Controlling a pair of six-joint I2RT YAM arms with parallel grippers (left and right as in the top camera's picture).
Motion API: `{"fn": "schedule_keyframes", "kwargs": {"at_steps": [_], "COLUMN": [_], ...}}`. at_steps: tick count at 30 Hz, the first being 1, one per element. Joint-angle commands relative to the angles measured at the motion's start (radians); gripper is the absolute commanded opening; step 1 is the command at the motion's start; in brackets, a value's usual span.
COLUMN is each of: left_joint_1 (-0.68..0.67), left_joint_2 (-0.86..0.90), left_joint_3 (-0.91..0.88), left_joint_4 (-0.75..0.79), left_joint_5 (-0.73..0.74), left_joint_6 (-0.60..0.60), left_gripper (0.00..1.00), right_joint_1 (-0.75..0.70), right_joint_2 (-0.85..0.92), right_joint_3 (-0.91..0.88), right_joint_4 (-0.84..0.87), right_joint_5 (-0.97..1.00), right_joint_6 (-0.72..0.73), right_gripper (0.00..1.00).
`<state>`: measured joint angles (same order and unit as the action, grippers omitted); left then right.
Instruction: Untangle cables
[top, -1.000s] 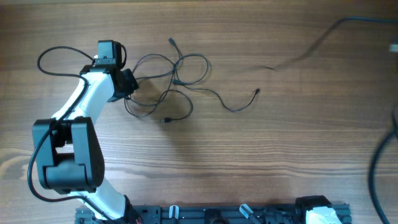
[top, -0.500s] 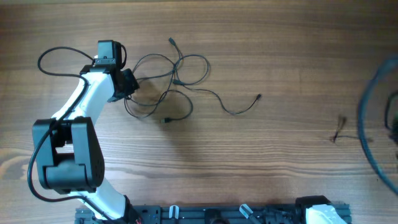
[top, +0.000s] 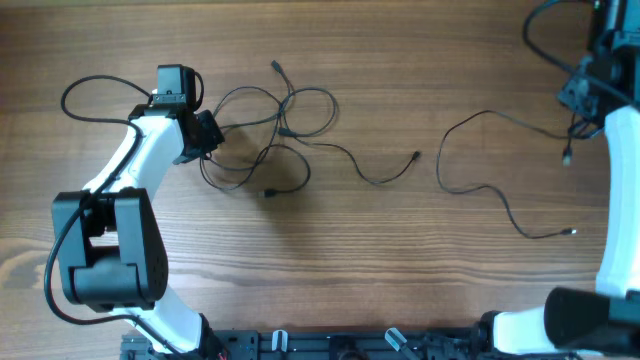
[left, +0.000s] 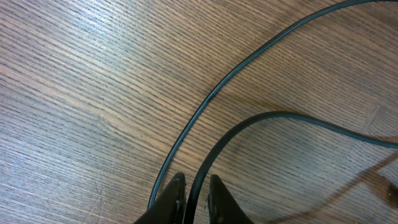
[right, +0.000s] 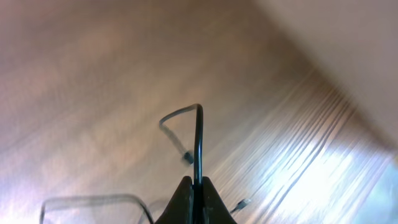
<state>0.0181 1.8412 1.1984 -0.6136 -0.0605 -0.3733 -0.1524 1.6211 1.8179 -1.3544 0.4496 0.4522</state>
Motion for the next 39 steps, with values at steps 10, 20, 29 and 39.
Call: {"fn": "schedule_keyframes", "kwargs": {"at_steps": [10, 20, 29, 39], "left_joint_1": [-0.001, -0.001, -0.001, -0.001], "left_joint_2": [0.007, 0.007, 0.007, 0.007], "left_joint_3": [-0.007, -0.007, -0.007, -0.007], "left_joint_4": [0.004, 0.005, 0.012, 0.012], "left_joint_5": [0.02, 0.045, 0.045, 0.045], "left_joint_6": [-0.009, -0.009, -0.009, -0.009], "left_gripper": [0.15, 0.18, 0.19, 0.21], "right_joint_1": [-0.116, -0.114, -0.11, -0.062], "right_joint_2": [0.074, 0.074, 0.075, 0.075], "right_joint_3": [-0.132, -0.439, -0.621, -0.827], "right_joint_4": [-0.145, 0.105, 0.209, 0.46], "right_joint_5": [-0.259, -0.436, -0.547, -0.737], "right_joint_6": [0.498, 0.456, 0.438, 0.47], "right_gripper": [0.05, 0.05, 0.38, 0.77]}}
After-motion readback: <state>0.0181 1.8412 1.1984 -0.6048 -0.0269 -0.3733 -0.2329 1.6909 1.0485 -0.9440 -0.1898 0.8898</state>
